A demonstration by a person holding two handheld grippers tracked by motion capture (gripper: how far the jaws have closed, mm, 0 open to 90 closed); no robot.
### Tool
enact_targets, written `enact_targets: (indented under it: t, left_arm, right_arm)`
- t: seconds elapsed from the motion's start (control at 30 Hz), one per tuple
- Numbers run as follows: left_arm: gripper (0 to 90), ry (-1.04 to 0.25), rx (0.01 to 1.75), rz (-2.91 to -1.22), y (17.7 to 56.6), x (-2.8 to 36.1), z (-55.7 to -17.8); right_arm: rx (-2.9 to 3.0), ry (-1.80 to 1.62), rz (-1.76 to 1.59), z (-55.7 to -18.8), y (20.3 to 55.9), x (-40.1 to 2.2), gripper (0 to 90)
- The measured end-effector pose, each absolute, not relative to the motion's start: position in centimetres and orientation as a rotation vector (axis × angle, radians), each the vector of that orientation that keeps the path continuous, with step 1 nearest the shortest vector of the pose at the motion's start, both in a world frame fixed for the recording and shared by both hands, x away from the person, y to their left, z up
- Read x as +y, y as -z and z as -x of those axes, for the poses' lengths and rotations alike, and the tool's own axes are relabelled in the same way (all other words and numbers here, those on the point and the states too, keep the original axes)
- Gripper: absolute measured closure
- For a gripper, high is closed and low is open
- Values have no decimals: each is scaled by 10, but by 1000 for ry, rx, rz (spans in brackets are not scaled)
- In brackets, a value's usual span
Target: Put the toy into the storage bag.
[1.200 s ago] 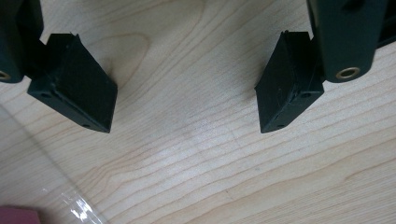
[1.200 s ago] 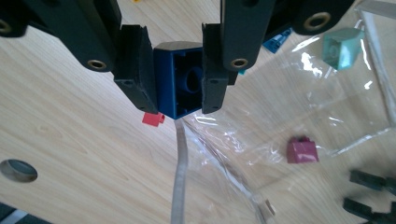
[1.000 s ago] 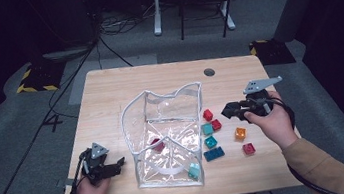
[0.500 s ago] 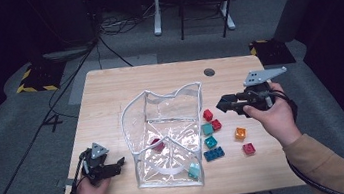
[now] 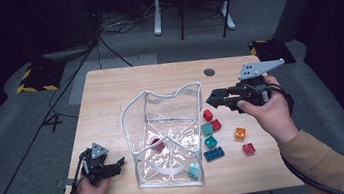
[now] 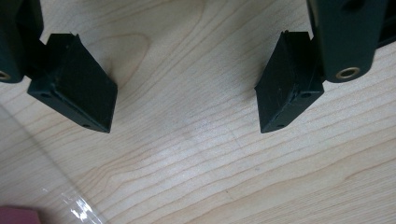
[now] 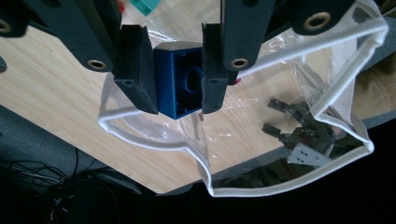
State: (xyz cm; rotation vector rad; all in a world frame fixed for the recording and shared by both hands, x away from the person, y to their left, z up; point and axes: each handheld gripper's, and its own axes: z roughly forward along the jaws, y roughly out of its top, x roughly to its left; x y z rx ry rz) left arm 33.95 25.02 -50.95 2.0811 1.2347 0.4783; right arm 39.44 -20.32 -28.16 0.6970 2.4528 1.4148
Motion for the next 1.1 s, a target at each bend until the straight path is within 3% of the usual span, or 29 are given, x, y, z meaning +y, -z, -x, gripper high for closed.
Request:
enact_targets:
  t: [1.1]
  left_arm:
    - [209, -478, 1235, -2081, 510, 250, -339]
  right_arm:
    - [2555, -1510, -551, -393, 279, -122, 683]
